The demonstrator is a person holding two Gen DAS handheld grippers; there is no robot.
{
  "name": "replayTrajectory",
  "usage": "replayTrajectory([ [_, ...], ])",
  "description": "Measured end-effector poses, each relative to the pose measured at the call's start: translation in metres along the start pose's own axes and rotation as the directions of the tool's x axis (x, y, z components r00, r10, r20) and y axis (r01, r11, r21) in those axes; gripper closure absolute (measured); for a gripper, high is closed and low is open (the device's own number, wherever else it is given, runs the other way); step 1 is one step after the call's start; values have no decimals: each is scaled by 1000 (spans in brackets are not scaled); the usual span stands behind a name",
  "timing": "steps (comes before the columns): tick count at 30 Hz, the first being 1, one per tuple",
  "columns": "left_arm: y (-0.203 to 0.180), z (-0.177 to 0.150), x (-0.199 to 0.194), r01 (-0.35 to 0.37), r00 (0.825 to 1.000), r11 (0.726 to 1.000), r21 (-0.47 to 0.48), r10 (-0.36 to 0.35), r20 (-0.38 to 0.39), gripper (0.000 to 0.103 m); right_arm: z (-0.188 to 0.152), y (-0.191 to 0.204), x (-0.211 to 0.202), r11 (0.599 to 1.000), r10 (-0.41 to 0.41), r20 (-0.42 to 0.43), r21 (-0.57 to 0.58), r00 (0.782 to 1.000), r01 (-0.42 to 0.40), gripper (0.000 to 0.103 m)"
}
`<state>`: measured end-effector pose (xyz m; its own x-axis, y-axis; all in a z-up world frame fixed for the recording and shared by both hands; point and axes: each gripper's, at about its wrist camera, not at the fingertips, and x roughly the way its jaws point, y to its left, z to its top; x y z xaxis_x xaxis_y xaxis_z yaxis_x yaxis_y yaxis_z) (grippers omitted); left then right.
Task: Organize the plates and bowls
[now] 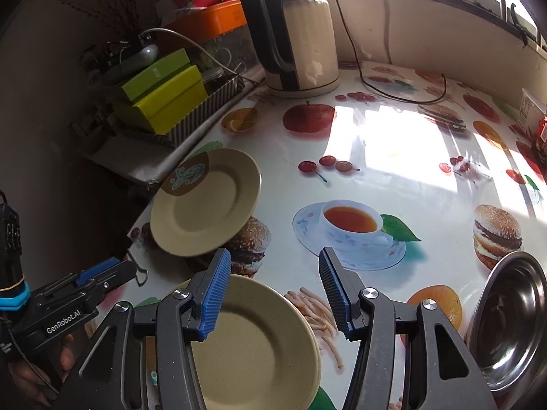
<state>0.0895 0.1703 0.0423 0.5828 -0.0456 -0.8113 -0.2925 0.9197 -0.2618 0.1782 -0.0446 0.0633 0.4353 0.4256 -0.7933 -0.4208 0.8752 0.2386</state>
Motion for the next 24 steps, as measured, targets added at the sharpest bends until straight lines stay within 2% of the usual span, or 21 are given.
replayTrajectory([
  [10, 17, 34, 22, -7, 1000, 999, -43, 7, -3, 63, 32, -5, 35, 999, 23, -32, 26, 999, -23, 49],
  [24, 25, 52, 48, -15, 1000, 996, -83, 13, -23, 63, 54, 1, 72, 999, 45, -83, 15, 995, -44, 49],
])
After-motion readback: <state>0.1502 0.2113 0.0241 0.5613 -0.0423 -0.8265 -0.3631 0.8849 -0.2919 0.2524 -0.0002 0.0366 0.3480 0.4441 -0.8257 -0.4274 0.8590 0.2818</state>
